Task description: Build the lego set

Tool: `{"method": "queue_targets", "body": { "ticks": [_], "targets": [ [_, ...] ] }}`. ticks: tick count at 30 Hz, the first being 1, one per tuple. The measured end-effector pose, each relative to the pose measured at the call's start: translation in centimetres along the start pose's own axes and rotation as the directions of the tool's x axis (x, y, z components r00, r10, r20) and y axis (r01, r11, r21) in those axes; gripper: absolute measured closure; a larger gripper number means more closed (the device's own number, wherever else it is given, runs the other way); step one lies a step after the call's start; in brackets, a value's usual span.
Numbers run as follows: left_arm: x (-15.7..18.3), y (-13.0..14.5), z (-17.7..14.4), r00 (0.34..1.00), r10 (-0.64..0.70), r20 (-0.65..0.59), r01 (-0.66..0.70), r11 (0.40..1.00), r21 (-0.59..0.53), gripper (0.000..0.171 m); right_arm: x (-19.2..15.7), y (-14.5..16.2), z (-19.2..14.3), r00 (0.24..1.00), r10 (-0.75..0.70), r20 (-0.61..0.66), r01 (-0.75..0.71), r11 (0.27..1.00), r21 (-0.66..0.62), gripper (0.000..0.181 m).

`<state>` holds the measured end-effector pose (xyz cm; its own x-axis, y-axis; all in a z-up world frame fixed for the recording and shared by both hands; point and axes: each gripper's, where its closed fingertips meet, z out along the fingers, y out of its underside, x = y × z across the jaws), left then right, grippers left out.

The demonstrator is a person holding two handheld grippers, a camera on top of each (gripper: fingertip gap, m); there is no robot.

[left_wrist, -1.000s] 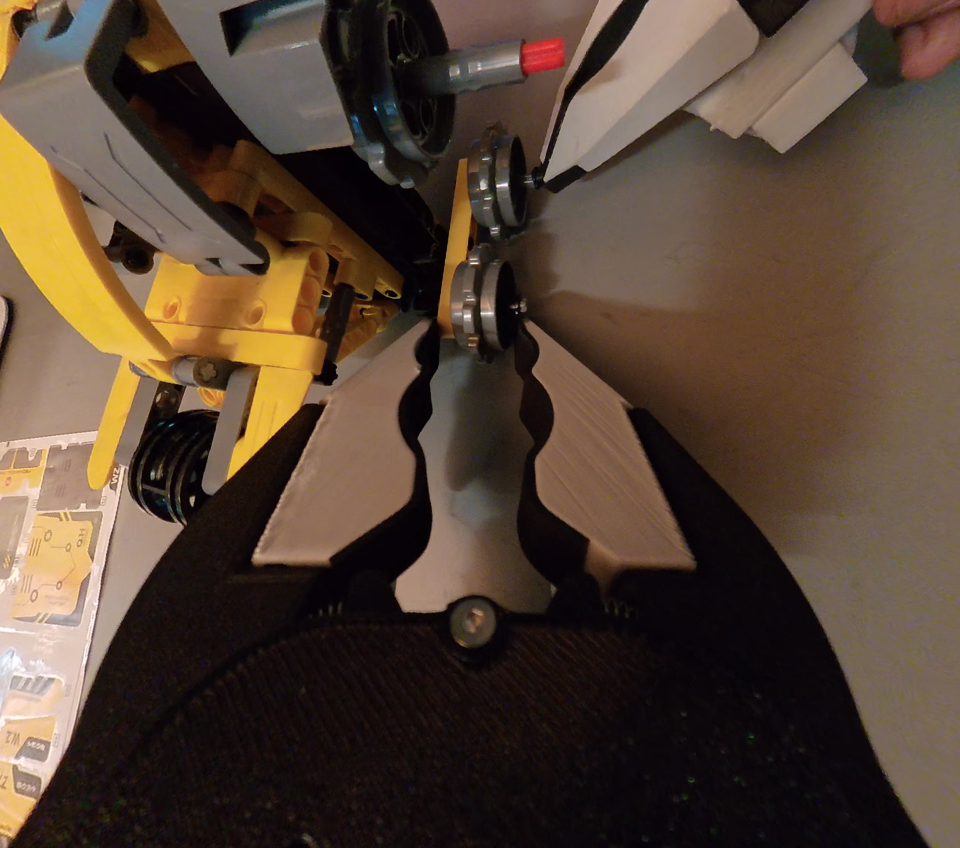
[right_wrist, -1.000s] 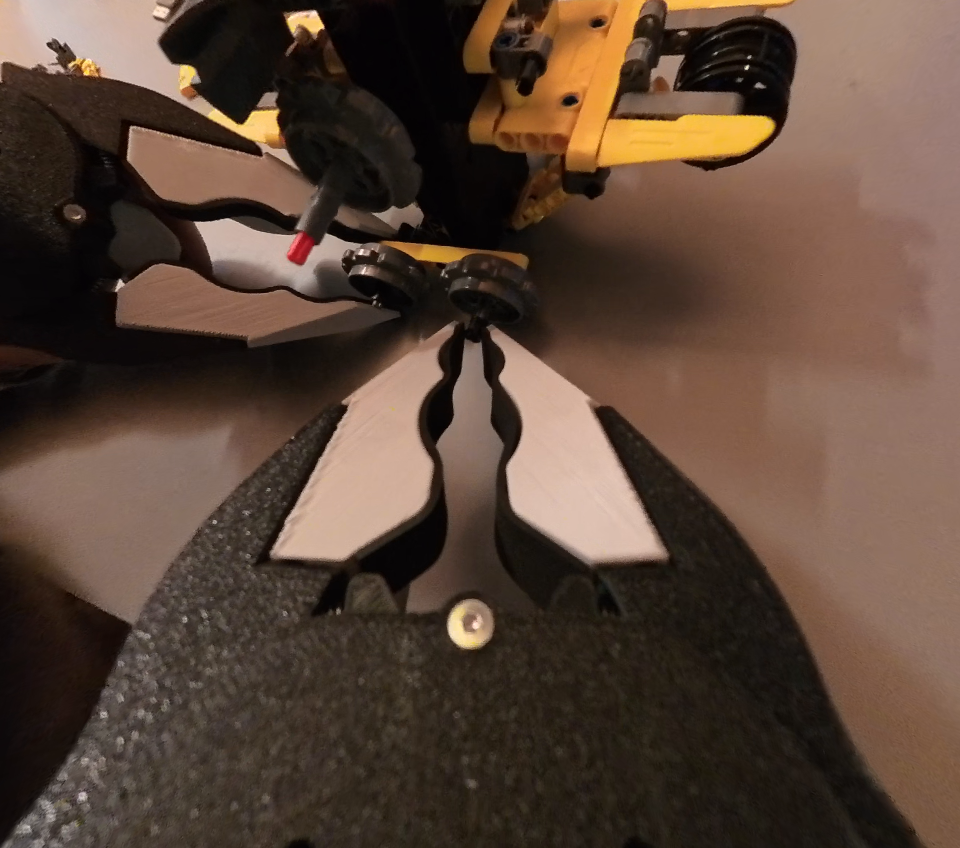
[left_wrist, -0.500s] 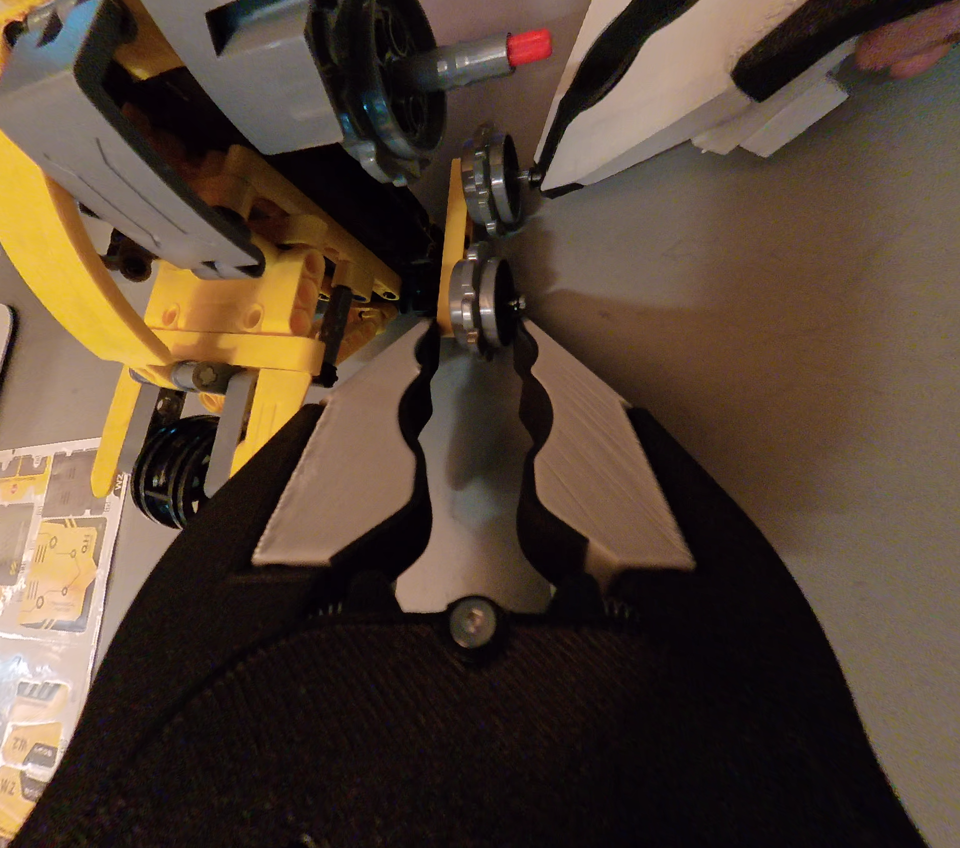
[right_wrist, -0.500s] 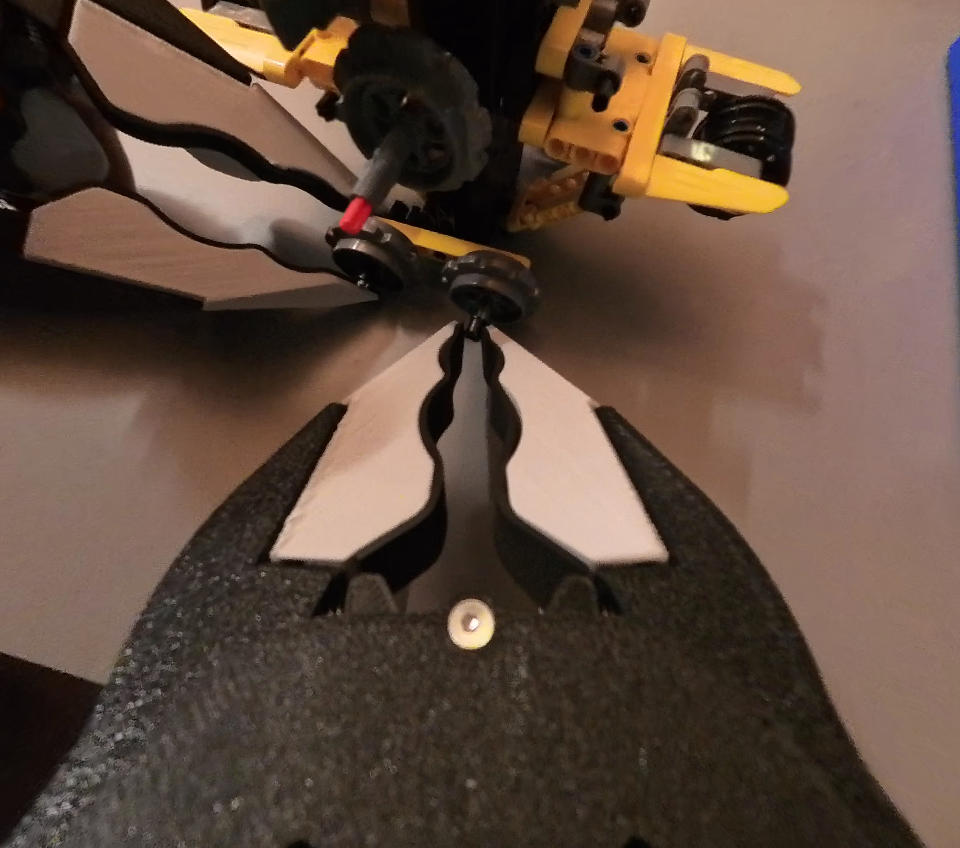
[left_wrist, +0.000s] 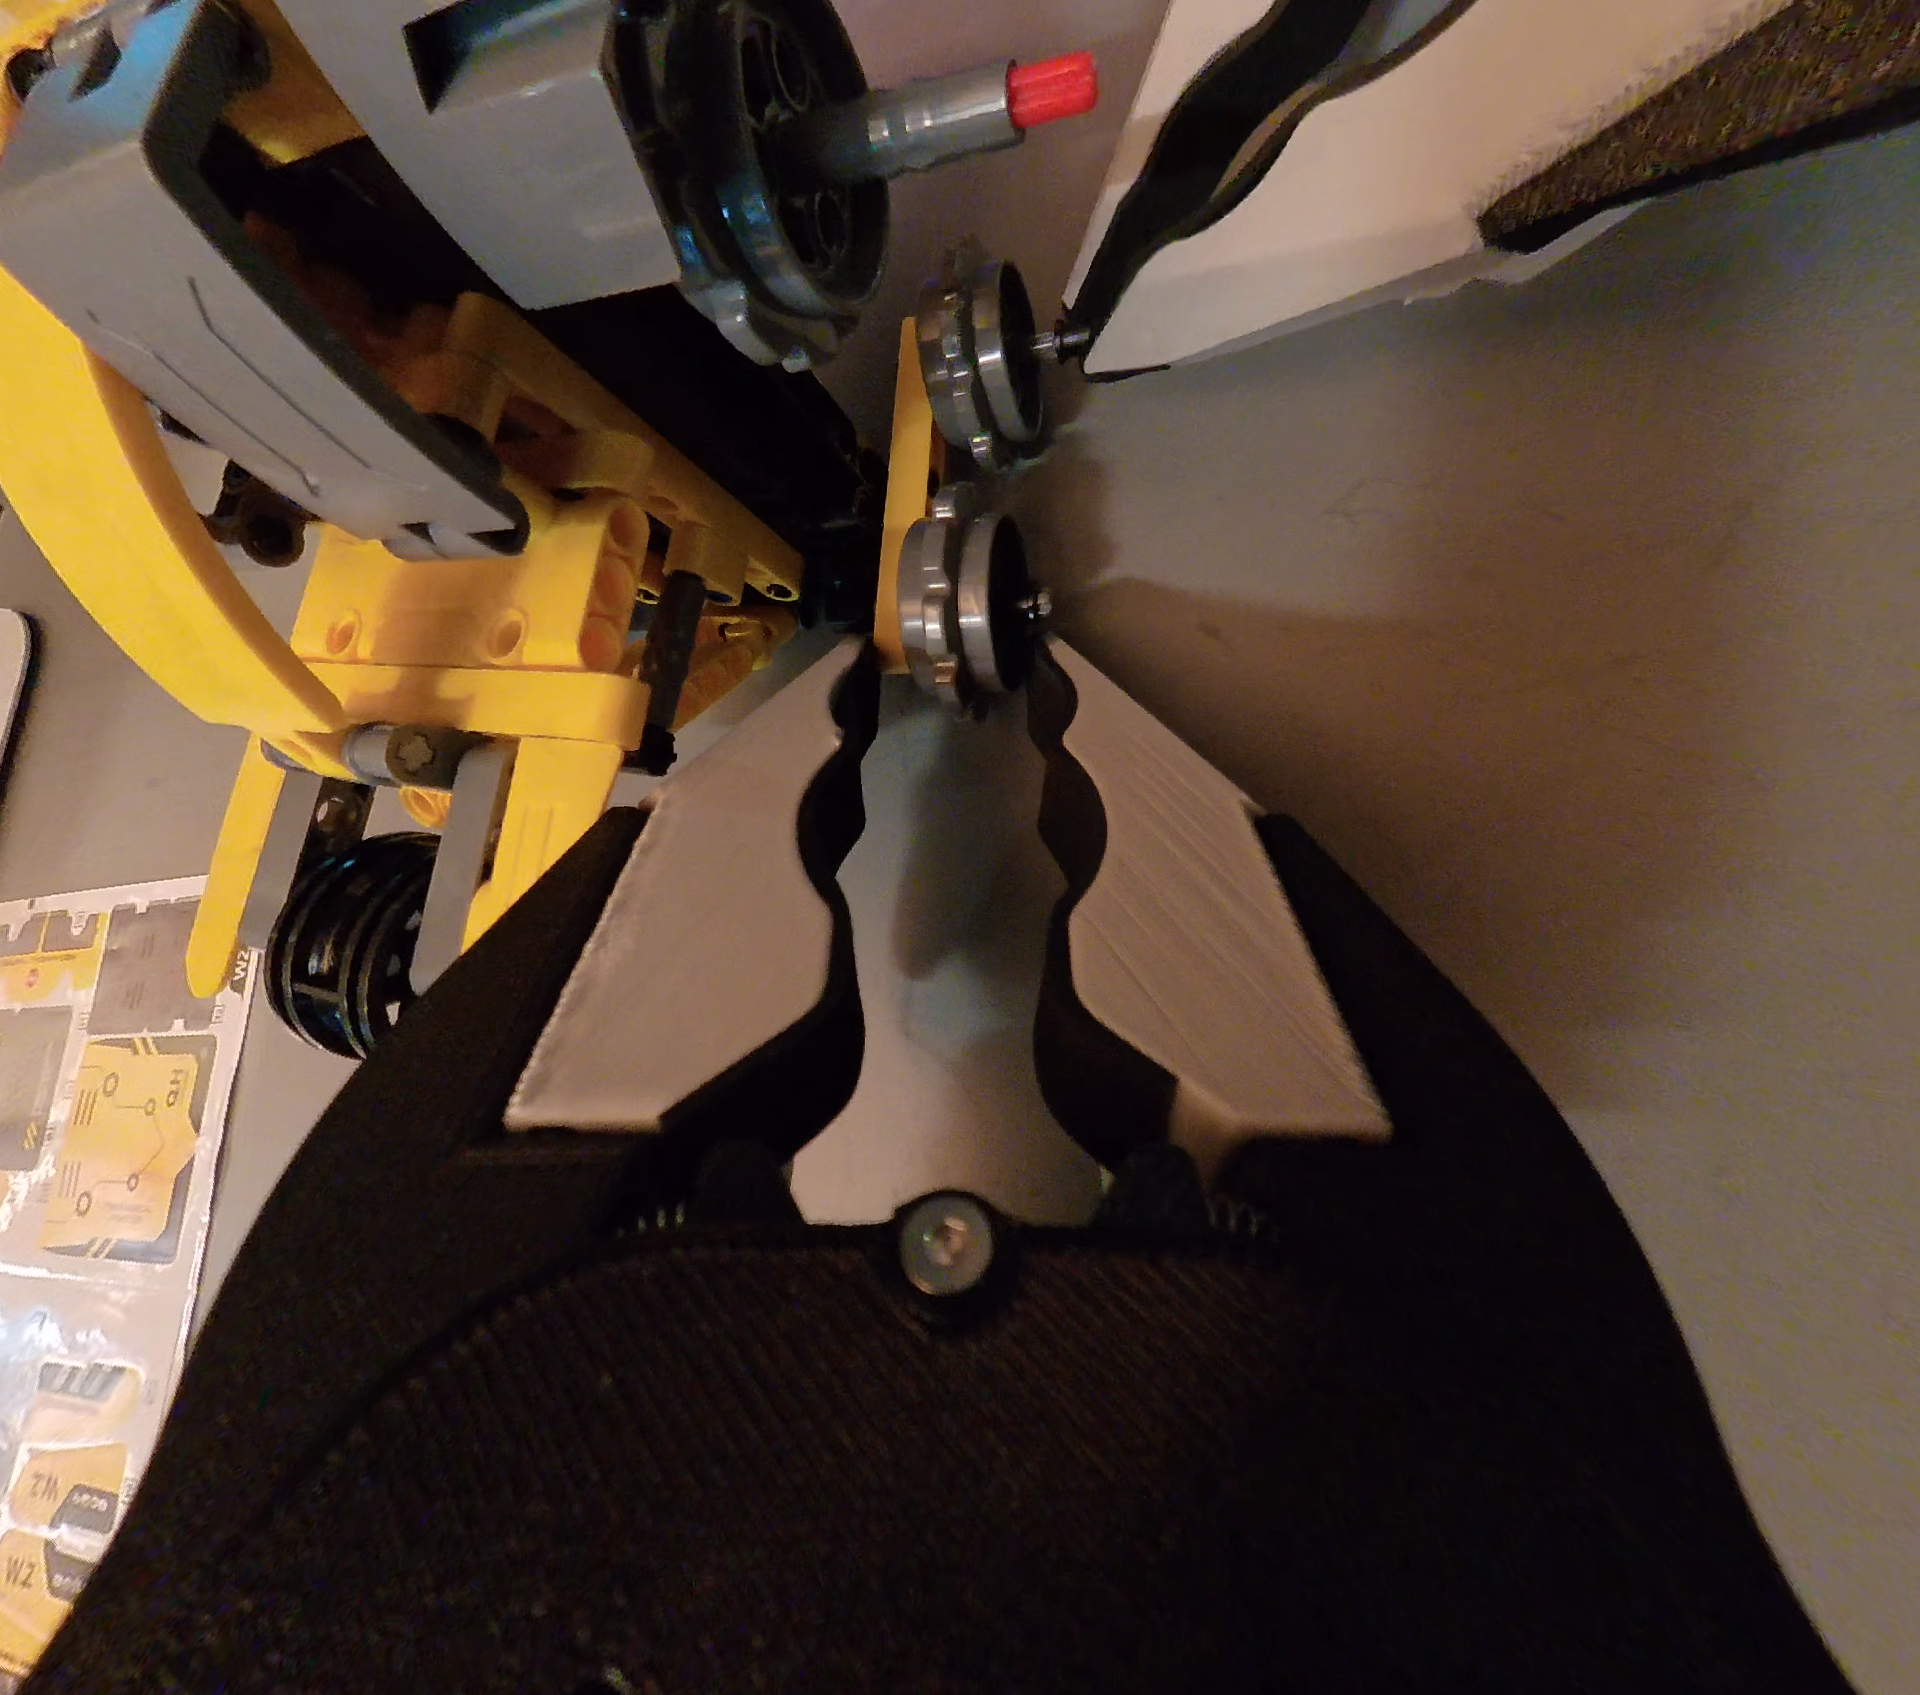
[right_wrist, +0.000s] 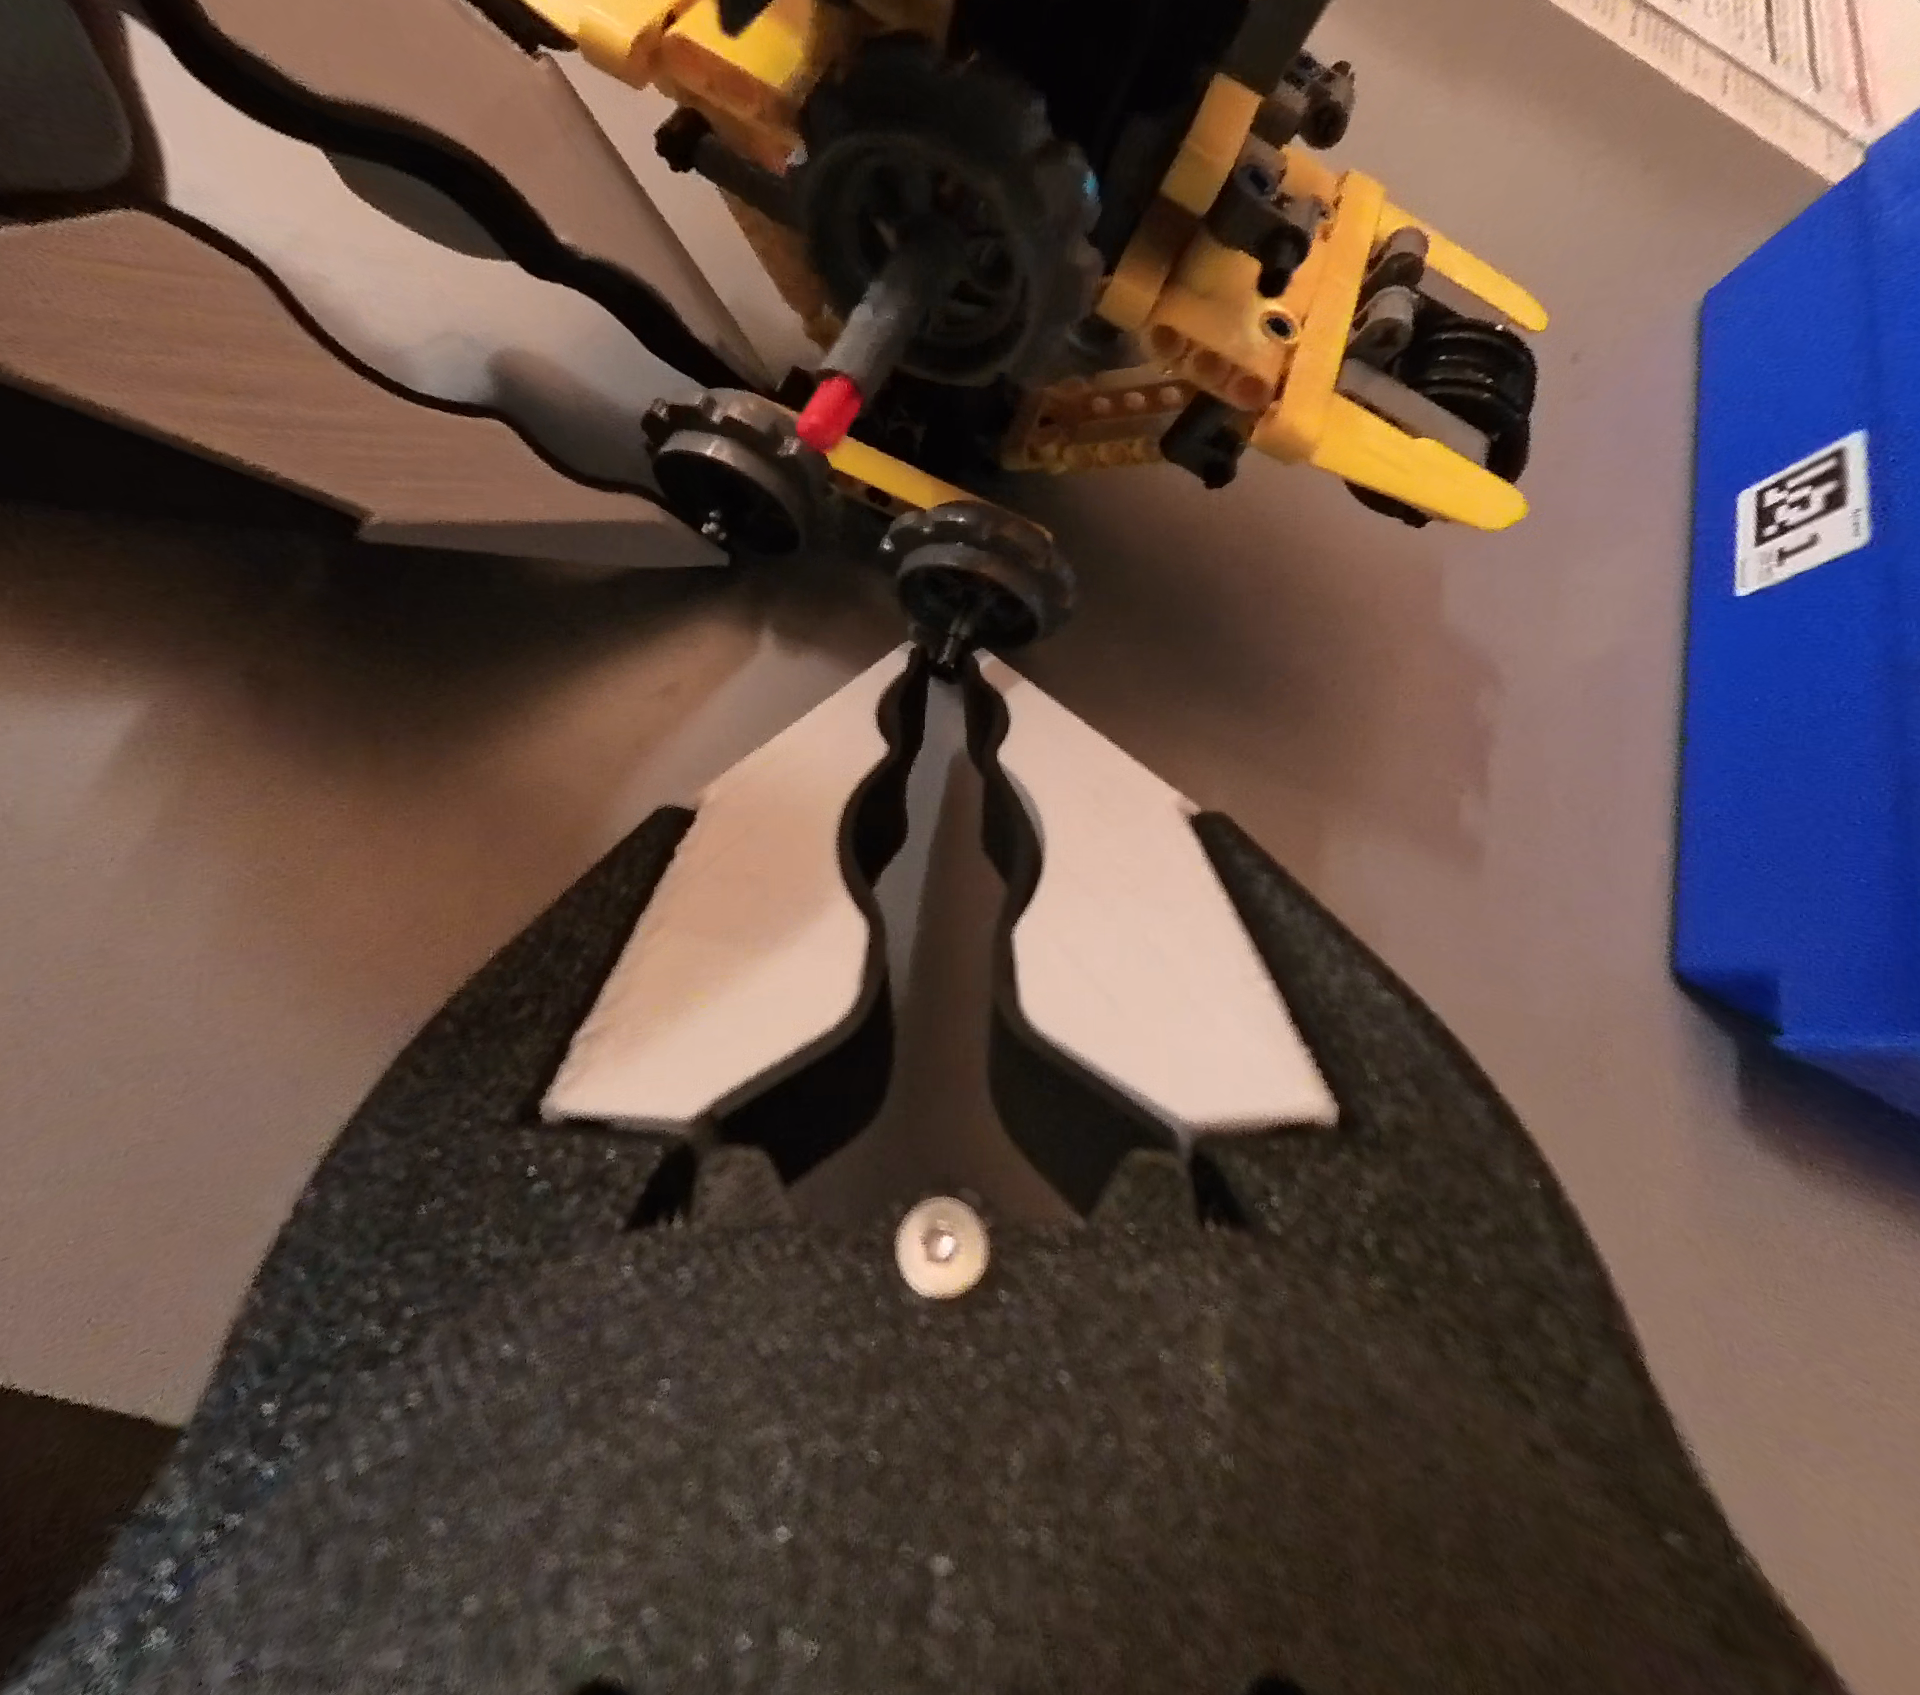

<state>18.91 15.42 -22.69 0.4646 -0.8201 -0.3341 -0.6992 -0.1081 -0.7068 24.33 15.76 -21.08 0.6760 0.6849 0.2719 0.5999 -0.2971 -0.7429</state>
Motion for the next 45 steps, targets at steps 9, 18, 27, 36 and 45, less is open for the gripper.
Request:
{"method": "queue_targets", "body": {
  "ticks": [9,18,27,36,45],
  "targets": [
    [0.0,0.0,0.0,1.0,0.001,0.002,-0.001,1.0,0.0,0.146,0.0,-0.1,0.1,0.983,-0.172,-0.064,0.17,0.985,-0.037,0.175],
    [0.2,0.0,0.0,1.0,0.01,0.001,-0.01,1.0,0.0,0.146,-0.1,-0.1,0.2,0.994,-0.108,0.016,0.108,0.994,-0.013,0.175],
    [0.1,0.0,0.1,1.0,0.012,-0.003,-0.012,1.0,0.002,0.146,0.0,-0.3,0.2,0.984,-0.018,0.175,0.015,1.0,0.019,0.175],
    [-0.3,0.3,0.1,1.0,0.01,0.005,-0.01,1.0,-0.002,0.146,-0.1,-0.8,0.8,0.97,0.027,0.241,-0.031,0.999,0.012,0.175],
    [-0.5,0.4,0.1,1.0,0.015,0.013,-0.015,1.0,-0.003,0.147,0.0,-1.1,1.3,0.914,0.281,0.292,-0.284,0.958,-0.032,0.175]
  ]
}}
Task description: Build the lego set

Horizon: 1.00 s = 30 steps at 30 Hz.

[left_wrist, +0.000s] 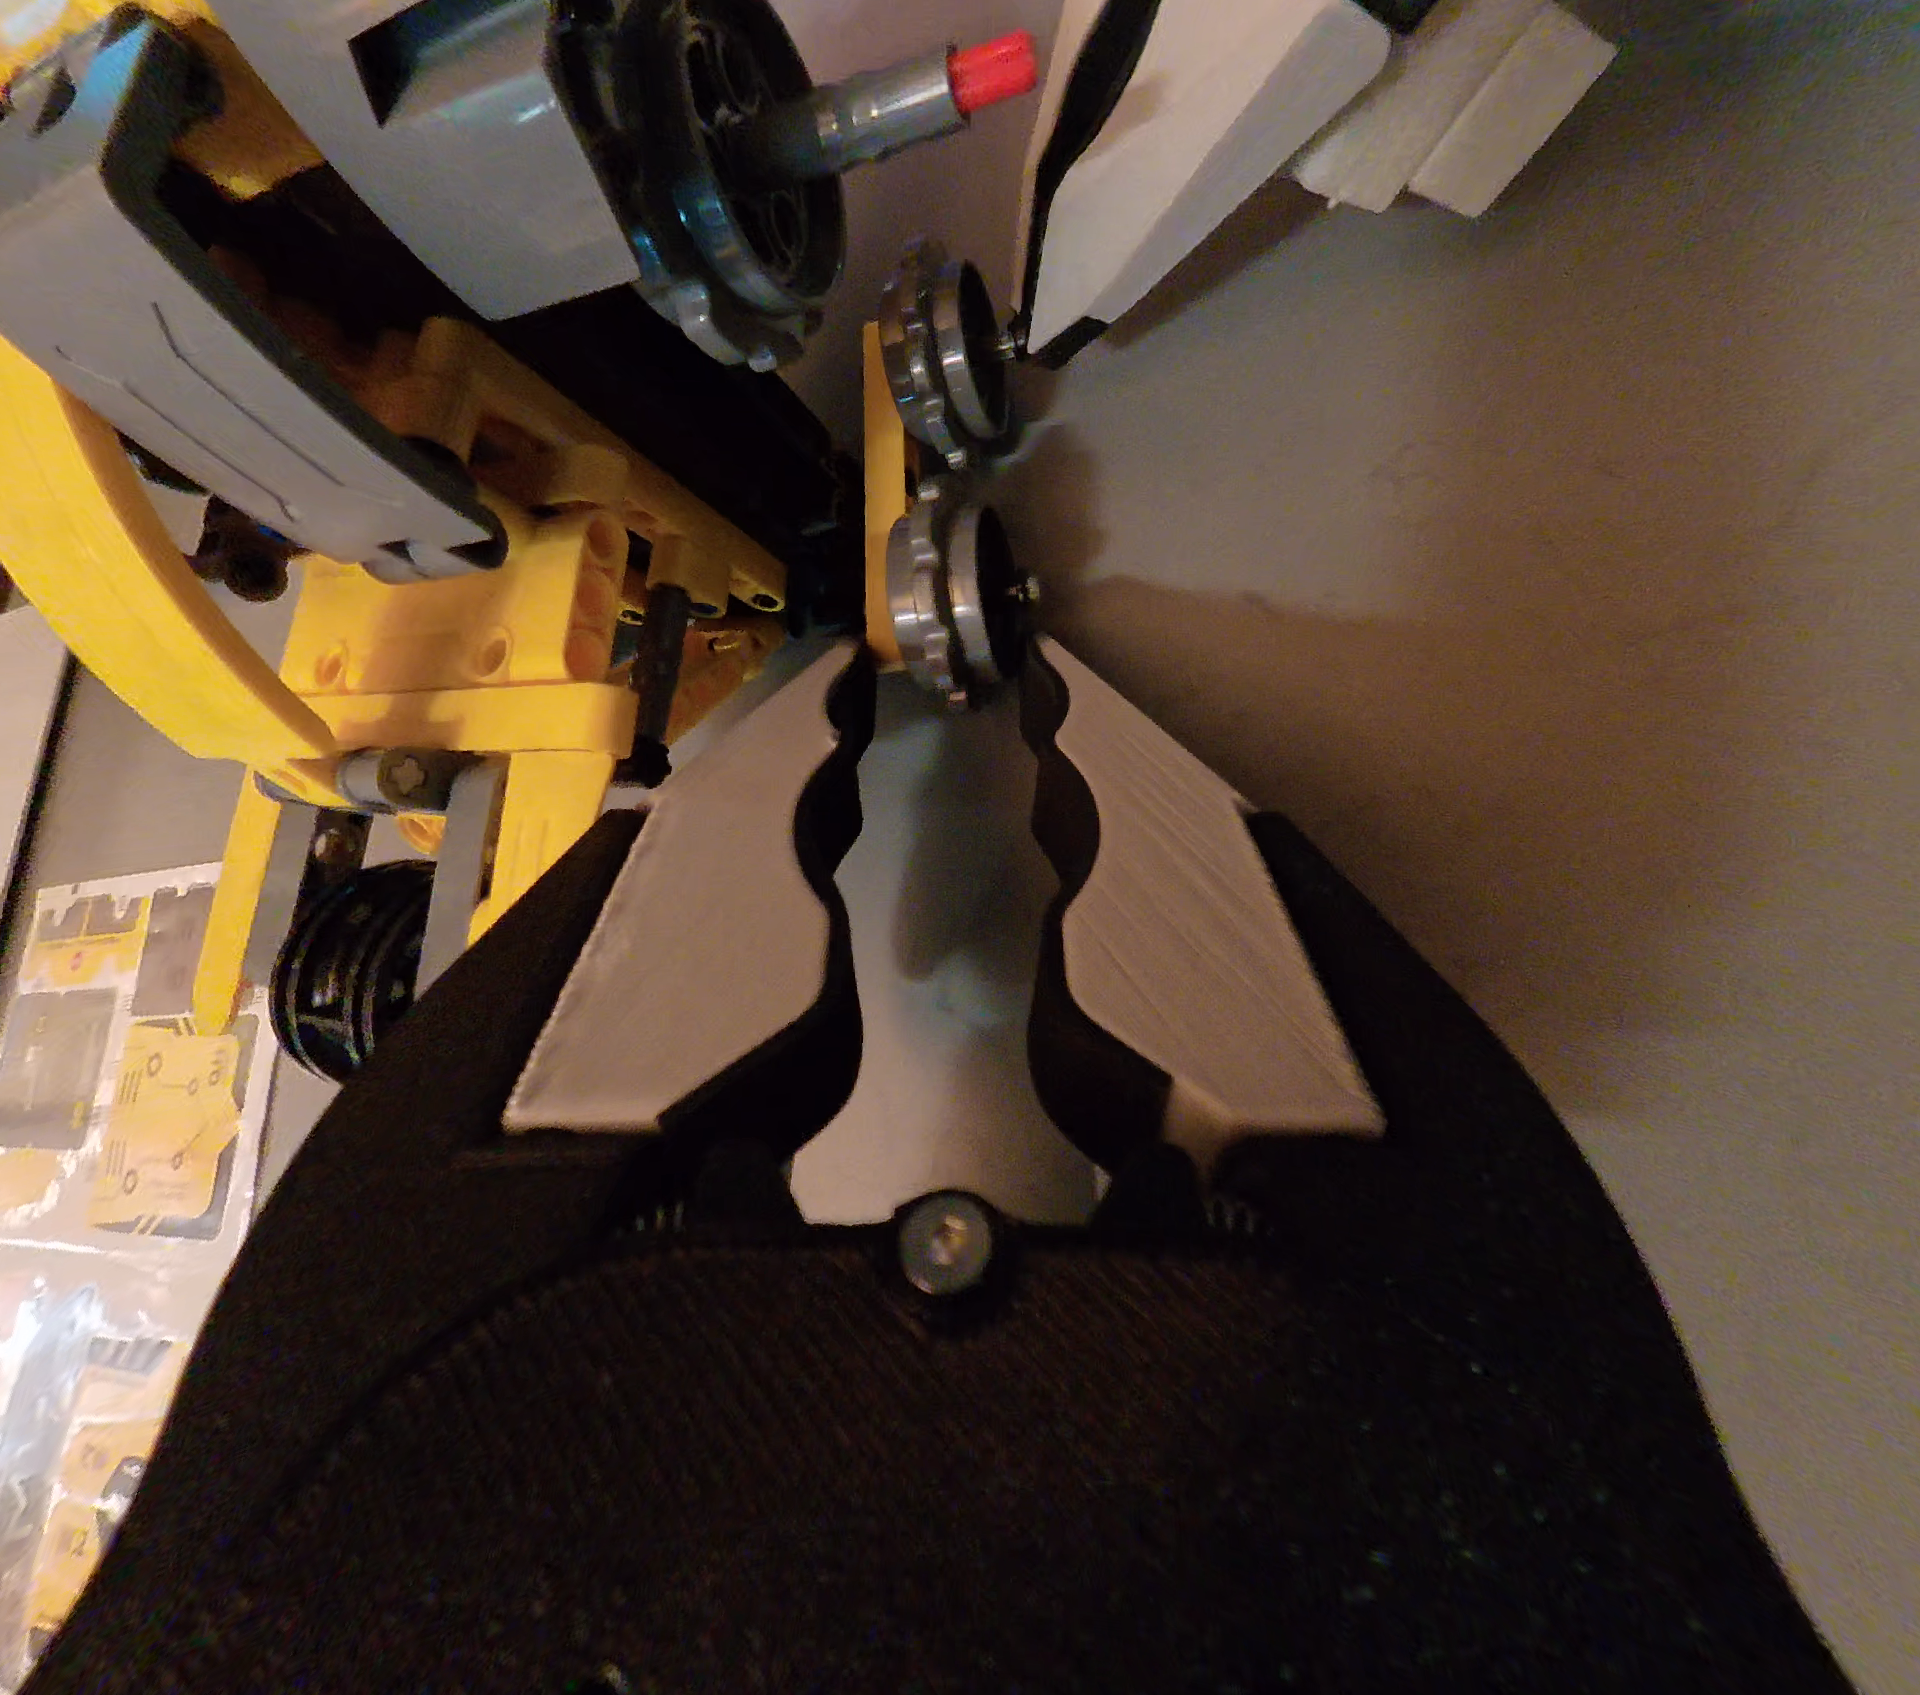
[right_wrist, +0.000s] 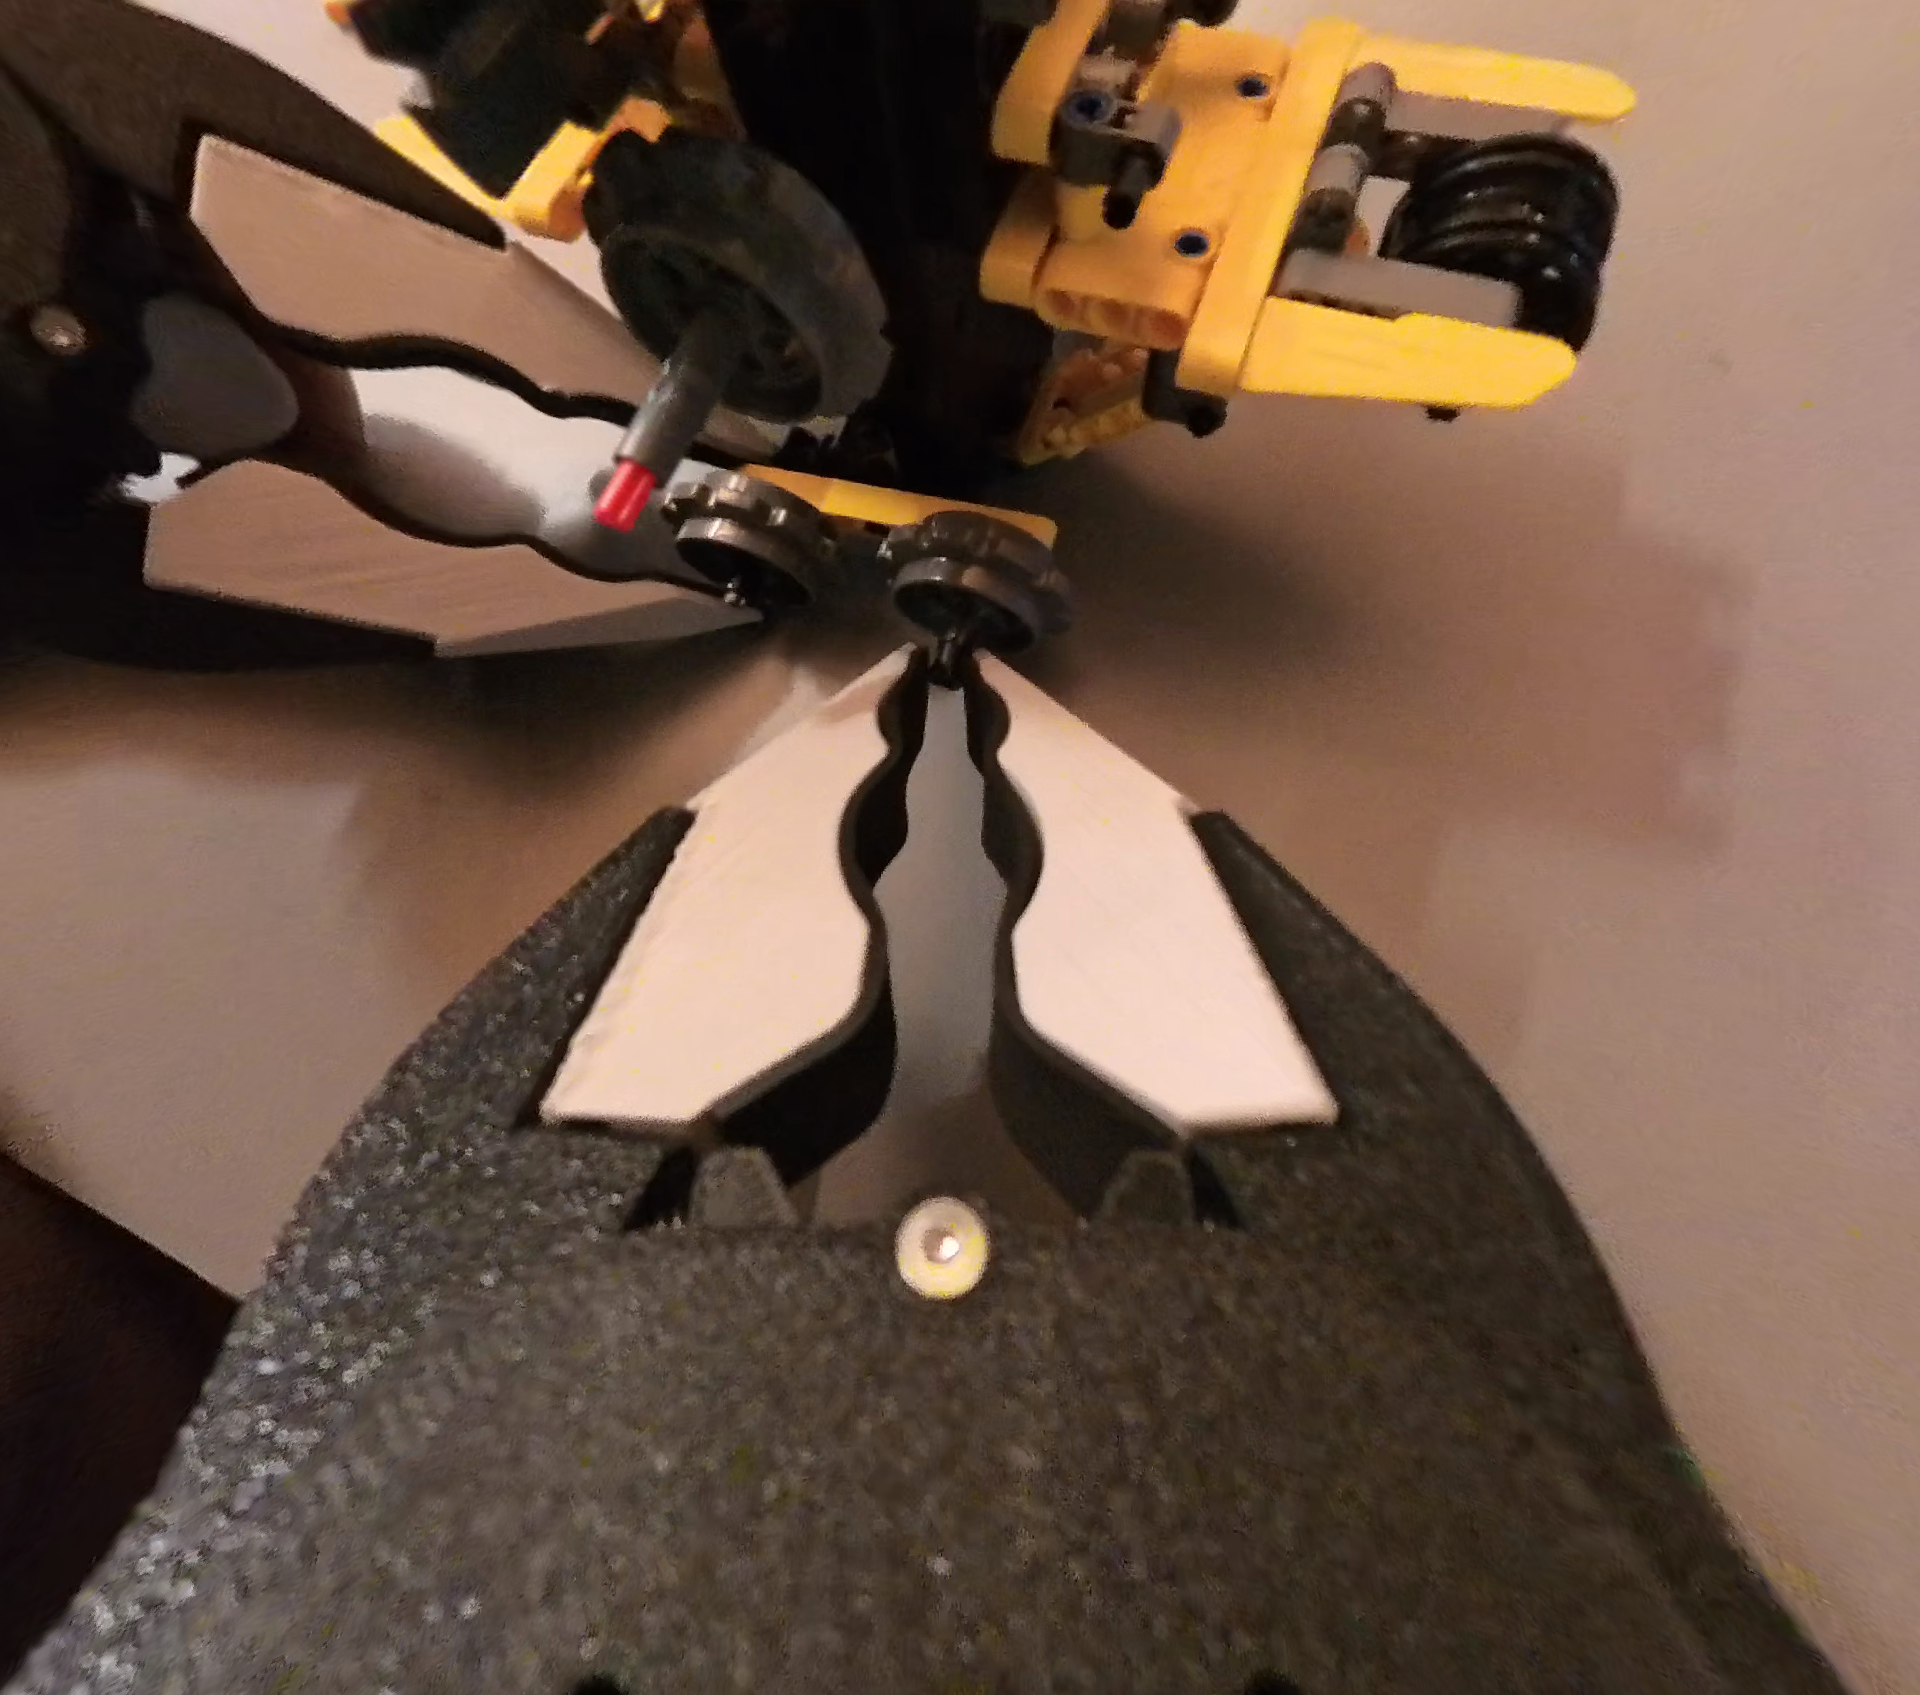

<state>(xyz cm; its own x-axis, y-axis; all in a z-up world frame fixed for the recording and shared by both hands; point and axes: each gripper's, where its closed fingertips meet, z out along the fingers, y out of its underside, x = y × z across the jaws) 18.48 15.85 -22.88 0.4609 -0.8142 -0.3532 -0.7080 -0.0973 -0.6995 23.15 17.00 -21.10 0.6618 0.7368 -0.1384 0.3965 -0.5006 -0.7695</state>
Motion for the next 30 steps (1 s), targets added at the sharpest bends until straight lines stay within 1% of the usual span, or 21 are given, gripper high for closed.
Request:
{"method": "queue_targets", "body": {
  "ticks": [4,10,14,15,17,21,24,26,27,29,30],
  "targets": [
    [0.0,0.0,0.0,1.0,-0.002,-0.002,0.002,1.0,0.002,0.147,0.1,-0.1,0.1,1.0,0.002,-0.004,-0.002,1.0,-0.001,0.175],
    [-0.4,0.2,0.0,1.0,-0.004,0.005,0.004,1.0,-0.003,0.147,0.2,-0.4,0.6,0.987,-0.136,-0.081,0.136,0.991,-0.011,0.175],
    [-0.5,0.3,-0.1,1.0,-0.028,-0.01,0.028,1.0,-0.001,0.147,0.1,-0.6,0.5,0.996,-0.081,-0.041,0.082,0.996,0.022,0.173],
    [-0.6,0.4,-0.1,0.999,-0.035,-0.012,0.035,0.999,-0.001,0.147,0.1,-0.8,0.3,0.997,-0.073,-0.035,0.074,0.997,0.035,0.167],
    [-0.7,0.4,-0.1,0.999,-0.045,-0.014,0.045,0.999,-0.001,0.147,0.1,-0.9,0.1,0.996,-0.081,-0.033,0.083,0.996,0.042,0.163],
    [-0.7,0.5,-0.1,0.999,-0.041,-0.015,0.041,0.999,-0.004,0.147,-0.2,-0.4,-0.1,0.985,-0.161,-0.056,0.163,0.986,0.024,0.155],
    [-0.8,0.7,-0.2,0.999,-0.041,-0.03,0.04,0.999,-0.004,0.146,-0.5,-0.3,-0.5,0.962,-0.267,-0.049,0.27,0.962,0.049,0.141],
    [-0.7,0.9,-0.5,0.998,-0.035,-0.061,0.036,0.999,0.0,0.147,-0.6,-0.3,-0.7,0.924,-0.381,-0.043,0.383,0.92,0.088,0.128],
    [-0.6,1.0,-0.7,0.997,-0.025,-0.078,0.025,1.0,0.003,0.147,-0.5,0.0,-0.8,0.909,-0.414,-0.038,0.416,0.906,0.081,0.125],
    [-0.4,1.4,-1.3,0.993,-0.001,-0.118,0.002,1.0,0.014,0.147,-0.7,0.5,-0.9,0.894,-0.449,0.002,0.448,0.892,0.069,0.113],
    [-0.2,1.6,-1.6,0.99,0.013,-0.137,-0.011,1.0,0.02,0.147,-1.1,0.8,-0.8,0.889,-0.456,0.048,0.453,0.889,0.066,0.112]
  ]
}}
